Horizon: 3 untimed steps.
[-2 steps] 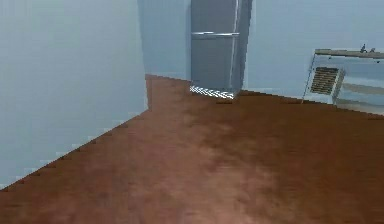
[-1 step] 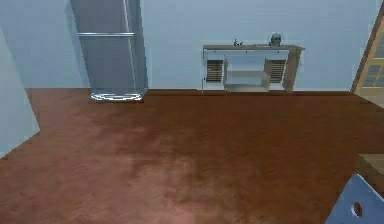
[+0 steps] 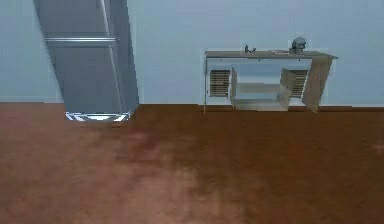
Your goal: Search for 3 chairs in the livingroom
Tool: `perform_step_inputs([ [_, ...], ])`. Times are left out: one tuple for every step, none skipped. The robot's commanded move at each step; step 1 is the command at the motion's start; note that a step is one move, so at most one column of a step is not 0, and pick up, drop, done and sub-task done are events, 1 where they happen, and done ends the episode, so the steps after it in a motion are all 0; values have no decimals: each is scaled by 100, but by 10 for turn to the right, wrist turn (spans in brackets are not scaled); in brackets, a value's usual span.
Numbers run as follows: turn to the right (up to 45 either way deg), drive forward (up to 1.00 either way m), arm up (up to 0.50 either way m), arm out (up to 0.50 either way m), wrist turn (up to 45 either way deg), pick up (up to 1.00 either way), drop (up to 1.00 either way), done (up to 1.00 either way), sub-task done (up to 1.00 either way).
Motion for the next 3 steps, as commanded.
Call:
perform_step_inputs([
  [390,0,0,0,0,0,0,0,0],
  [0,100,0,0,0,0,0,0,0],
  [300,0,0,0,0,0,0,0,0],
])
